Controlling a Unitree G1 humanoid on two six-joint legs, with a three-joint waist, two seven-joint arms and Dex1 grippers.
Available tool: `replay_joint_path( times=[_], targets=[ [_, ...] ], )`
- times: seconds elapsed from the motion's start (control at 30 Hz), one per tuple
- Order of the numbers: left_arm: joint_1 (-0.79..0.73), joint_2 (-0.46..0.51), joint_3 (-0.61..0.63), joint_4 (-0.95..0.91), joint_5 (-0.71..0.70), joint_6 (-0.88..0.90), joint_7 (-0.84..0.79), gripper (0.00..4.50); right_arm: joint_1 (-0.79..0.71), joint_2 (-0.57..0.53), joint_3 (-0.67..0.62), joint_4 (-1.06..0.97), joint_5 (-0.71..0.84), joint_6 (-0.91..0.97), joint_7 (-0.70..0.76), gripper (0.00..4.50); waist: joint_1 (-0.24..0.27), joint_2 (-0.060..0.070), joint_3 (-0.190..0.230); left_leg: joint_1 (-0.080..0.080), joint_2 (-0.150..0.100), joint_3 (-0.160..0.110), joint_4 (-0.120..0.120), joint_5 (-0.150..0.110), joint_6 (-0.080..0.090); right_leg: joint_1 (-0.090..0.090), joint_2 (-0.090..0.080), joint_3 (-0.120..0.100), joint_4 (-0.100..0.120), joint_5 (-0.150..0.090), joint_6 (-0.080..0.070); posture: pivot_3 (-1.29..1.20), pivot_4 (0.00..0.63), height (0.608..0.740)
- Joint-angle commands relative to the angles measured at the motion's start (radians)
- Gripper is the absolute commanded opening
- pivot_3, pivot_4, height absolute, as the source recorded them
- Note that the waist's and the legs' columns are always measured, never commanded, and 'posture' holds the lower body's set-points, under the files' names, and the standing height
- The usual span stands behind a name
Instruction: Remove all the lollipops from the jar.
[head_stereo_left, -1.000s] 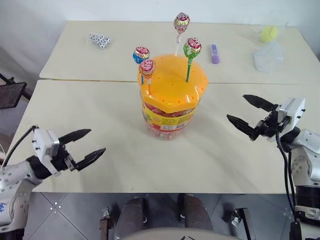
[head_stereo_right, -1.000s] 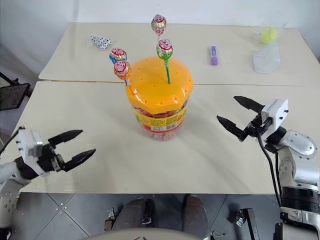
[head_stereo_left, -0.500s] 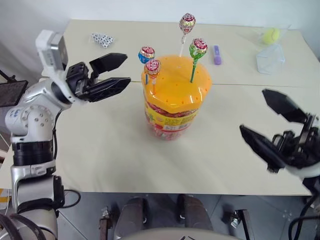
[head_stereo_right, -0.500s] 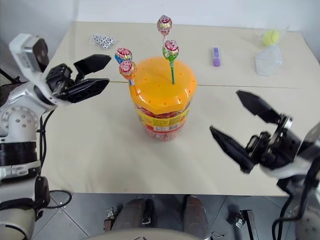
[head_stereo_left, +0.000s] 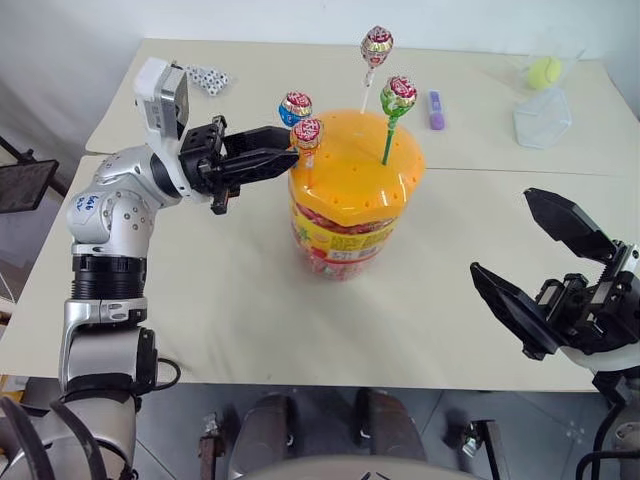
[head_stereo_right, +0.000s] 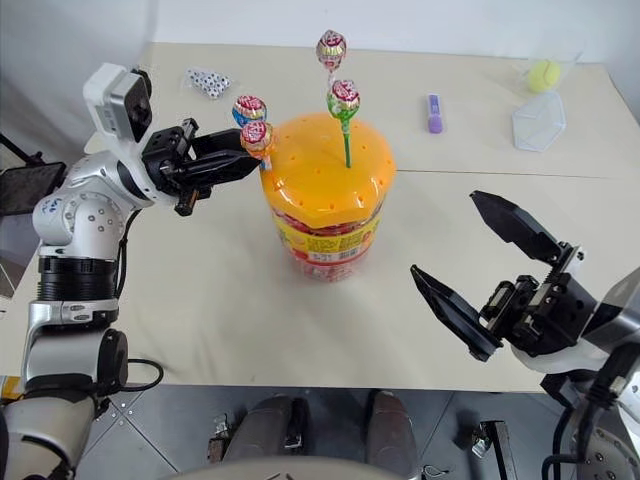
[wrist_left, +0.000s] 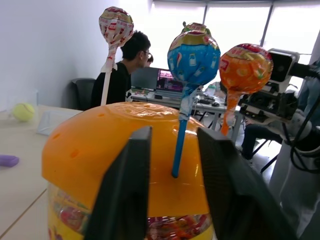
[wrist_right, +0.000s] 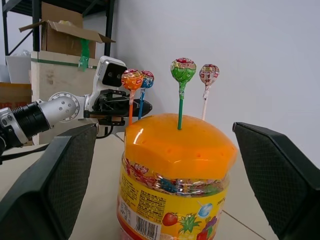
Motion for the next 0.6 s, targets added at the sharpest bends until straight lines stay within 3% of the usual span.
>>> replay_joint_path(
  times=[0.03, 0.17, 0.27, 0.37, 0.5, 0.6],
  targets=[
    [-0.037, -0.025, 0.042, -0.004, -0.025, 0.005, 0.020, 0.07, -0.005, 0.008, 0.021, -0.040, 0.001, -0.035, -0.004, 4.50, 0.001, 0.000, 0.000, 0.000, 0.000, 0.000, 0.000, 0.000, 0.000, 0.000, 0.000, 0.000, 0.000, 0.000, 0.000, 0.00, 0.150, 0.740],
    [-0.083, -0.060, 0.197, 0.017, -0.196, 0.154, 0.161, 0.03, -0.067, -0.013, 0.066, -0.038, 0.059, -0.020, -0.009, 4.50, 0.000, -0.001, 0.000, 0.000, 0.000, -0.001, 0.001, 0.000, 0.000, 0.000, -0.001, 0.000, 0.000, 0.000, 0.000, 0.00, 0.150, 0.740],
    [-0.079, -0.006, 0.337, 0.057, -0.269, 0.226, 0.303, 0.03, -0.125, -0.122, 0.110, 0.002, 0.095, 0.032, 0.136, 4.50, -0.012, -0.001, 0.001, 0.000, 0.001, -0.001, 0.001, 0.000, 0.001, 0.000, -0.001, 0.001, 0.001, 0.000, 0.000, 0.00, 0.150, 0.740],
    [-0.034, 0.055, 0.377, 0.042, -0.268, 0.280, 0.366, 0.03, -0.127, -0.195, 0.122, 0.054, 0.088, 0.045, 0.259, 4.50, -0.024, -0.001, 0.001, 0.001, 0.001, -0.002, -0.001, 0.000, 0.001, 0.000, -0.001, 0.000, 0.002, 0.000, 0.000, 0.00, 0.150, 0.740],
    [0.366, 0.293, 0.364, -0.096, -0.078, 0.324, 0.400, 0.03, -0.181, -0.286, 0.148, 0.227, 0.017, 0.034, 0.478, 4.50, -0.045, -0.001, 0.001, 0.004, 0.000, 0.002, -0.003, -0.002, 0.002, 0.000, -0.002, -0.001, 0.002, 0.000, 0.000, 0.00, 0.150, 0.740],
    [0.723, 0.394, 0.383, -0.239, 0.009, 0.363, 0.409, 0.03, -0.187, -0.302, 0.165, 0.335, -0.059, 0.002, 0.562, 4.50, -0.052, -0.008, 0.003, 0.005, 0.002, 0.001, -0.003, -0.002, 0.002, 0.001, -0.002, -0.003, 0.002, 0.000, 0.000, 0.00, 0.150, 0.740]
  ],
)
